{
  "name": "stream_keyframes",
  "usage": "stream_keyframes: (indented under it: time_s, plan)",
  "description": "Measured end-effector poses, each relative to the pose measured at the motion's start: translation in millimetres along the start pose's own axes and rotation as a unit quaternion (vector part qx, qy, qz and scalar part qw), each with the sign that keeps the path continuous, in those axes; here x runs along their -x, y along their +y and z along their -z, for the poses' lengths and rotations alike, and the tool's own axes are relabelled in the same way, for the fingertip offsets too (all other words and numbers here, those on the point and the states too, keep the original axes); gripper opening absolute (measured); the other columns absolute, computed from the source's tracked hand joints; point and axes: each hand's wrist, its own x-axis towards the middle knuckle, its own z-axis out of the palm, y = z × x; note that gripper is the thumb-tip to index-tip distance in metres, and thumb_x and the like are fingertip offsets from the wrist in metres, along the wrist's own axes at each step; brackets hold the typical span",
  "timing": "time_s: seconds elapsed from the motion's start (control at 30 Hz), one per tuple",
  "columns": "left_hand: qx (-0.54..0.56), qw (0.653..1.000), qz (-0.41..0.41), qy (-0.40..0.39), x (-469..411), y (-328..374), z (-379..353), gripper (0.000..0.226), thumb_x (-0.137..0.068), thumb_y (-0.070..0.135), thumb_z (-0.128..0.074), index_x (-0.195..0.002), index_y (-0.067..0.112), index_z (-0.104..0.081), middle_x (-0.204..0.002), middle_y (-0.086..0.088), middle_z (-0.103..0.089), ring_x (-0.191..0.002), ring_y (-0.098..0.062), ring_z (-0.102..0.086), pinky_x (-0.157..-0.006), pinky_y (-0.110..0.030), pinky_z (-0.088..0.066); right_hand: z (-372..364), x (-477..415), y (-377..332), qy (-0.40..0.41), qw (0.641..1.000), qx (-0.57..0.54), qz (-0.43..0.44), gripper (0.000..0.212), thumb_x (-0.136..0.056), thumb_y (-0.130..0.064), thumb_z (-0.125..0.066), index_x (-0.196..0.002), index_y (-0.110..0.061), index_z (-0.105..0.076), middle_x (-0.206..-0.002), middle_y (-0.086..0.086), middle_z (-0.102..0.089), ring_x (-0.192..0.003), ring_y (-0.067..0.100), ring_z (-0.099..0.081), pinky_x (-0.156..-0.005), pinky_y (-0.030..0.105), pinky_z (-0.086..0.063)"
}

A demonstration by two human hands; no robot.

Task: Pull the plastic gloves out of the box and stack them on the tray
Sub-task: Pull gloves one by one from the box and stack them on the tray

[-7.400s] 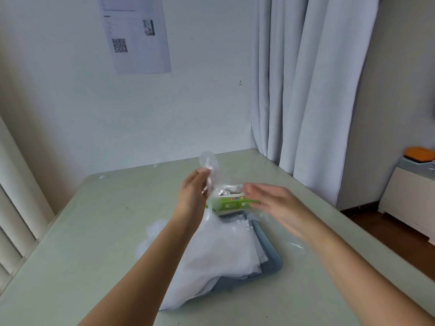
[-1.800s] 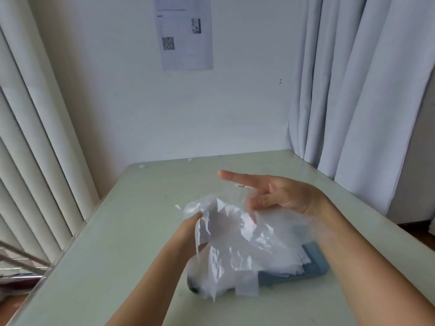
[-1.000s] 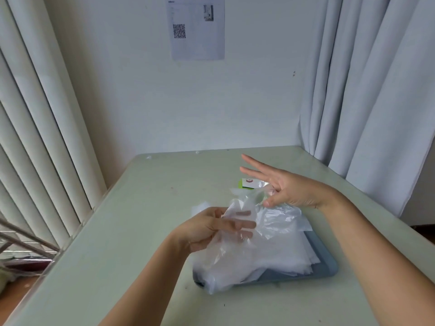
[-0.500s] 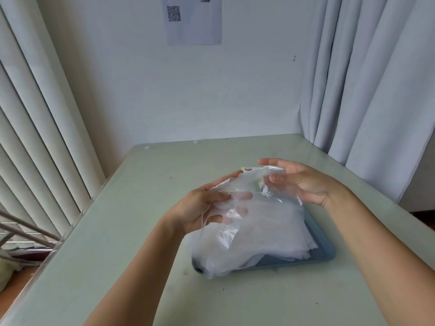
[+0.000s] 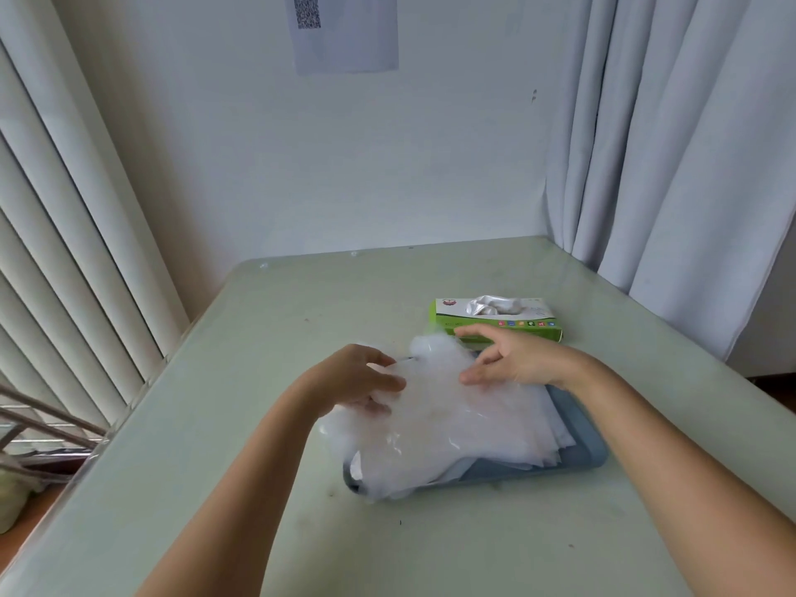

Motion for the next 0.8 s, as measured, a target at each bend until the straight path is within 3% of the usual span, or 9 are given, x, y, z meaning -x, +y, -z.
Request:
stream_keyframes:
  time_s: [0.07, 0.17, 0.27, 0.37, 0.43, 0.57, 0.8]
  plan:
    - [-0.026, 1.0, -0.005, 0.007, 0.4, 1.8, -2.3, 0.041, -0.083, 0.015, -0.071, -0.122, 0.015, -0.059, -0.093, -0.01, -0.073, -0.062, -0.021, -0.069, -0.063, -0.025, -0.057, -3.9, -7.6, -5.6, 0.018, 1.0, 0.01, 0.007, 0.087, -0.058, -0.058, -0.079, -0.133, -0.039, -0.04, -0.093, -0.004, -0.074, -0.088, 0.008, -0.069, -0.096, 0.029, -0.047]
    - [-0.104, 0.993, 0.001, 0.056, 1.2, 3.1, -2.9, 0.044, -0.084, 0.019, -0.07, -0.124, 0.012, -0.057, -0.09, -0.007, -0.07, -0.057, -0.015, -0.065, -0.065, -0.025, -0.055, -13.1, -20.2, -7.3, 0.059, 0.998, 0.003, 0.016, 0.06, -0.076, -0.03, -0.079, -0.128, -0.028, -0.049, -0.089, -0.001, -0.074, -0.082, 0.01, -0.068, -0.086, 0.025, -0.049]
    - [-0.292, 0.94, -0.024, 0.177, 10.5, 10.8, -0.2, 0.049, -0.086, 0.031, -0.067, -0.129, 0.013, -0.053, -0.115, -0.005, -0.063, -0.094, -0.021, -0.063, -0.083, -0.028, -0.047, -21.7, -25.7, -3.7, 0.083, 0.996, 0.012, 0.038, 0.055, -0.079, -0.009, -0.076, -0.128, -0.019, -0.052, -0.08, -0.004, -0.071, -0.075, 0.011, -0.065, -0.073, 0.02, -0.049]
    - [-0.318, 0.898, -0.179, 0.247, 28.6, 26.1, -17.6, 0.04, -0.088, 0.026, -0.063, -0.126, 0.017, -0.054, -0.122, -0.003, -0.058, -0.112, -0.022, -0.055, -0.092, -0.03, -0.043, -25.4, -25.5, 1.5, 0.092, 0.994, -0.004, 0.058, 0.058, -0.077, -0.005, -0.076, -0.128, -0.022, -0.052, -0.073, -0.009, -0.07, -0.067, 0.005, -0.061, -0.066, 0.016, -0.048]
    - [-0.297, 0.893, -0.275, 0.194, 36.6, 31.0, -39.5, 0.027, -0.09, 0.019, -0.061, -0.117, 0.019, -0.061, -0.116, -0.001, -0.06, -0.105, -0.021, -0.058, -0.088, -0.03, -0.044, -27.1, -25.1, 3.6, 0.093, 0.993, -0.003, 0.072, 0.06, -0.077, -0.005, -0.076, -0.129, -0.023, -0.052, -0.069, -0.011, -0.067, -0.059, -0.002, -0.056, -0.059, 0.012, -0.045]
    - [-0.373, 0.879, -0.289, 0.063, 32.0, 20.6, -71.3, 0.03, -0.094, 0.013, -0.053, -0.122, 0.02, -0.06, -0.124, 0.001, -0.058, -0.108, -0.021, -0.058, -0.088, -0.03, -0.043, -23.0, -21.3, 4.5, 0.063, 0.995, 0.012, 0.078, 0.064, -0.08, 0.005, -0.063, -0.134, -0.025, -0.048, -0.083, -0.001, -0.071, -0.051, -0.002, -0.048, -0.052, 0.011, -0.039]
    - [-0.393, 0.864, -0.31, 0.049, 24.8, 16.3, -79.2, 0.032, -0.099, 0.018, -0.048, -0.129, 0.017, -0.058, -0.133, -0.001, -0.055, -0.112, -0.024, -0.058, -0.094, -0.03, -0.042, -8.5, -25.9, -2.9, -0.041, 0.997, 0.018, 0.062, 0.078, -0.08, 0.014, -0.057, -0.144, -0.026, -0.037, -0.1, 0.008, -0.073, -0.062, 0.014, -0.055, -0.055, 0.019, -0.045]
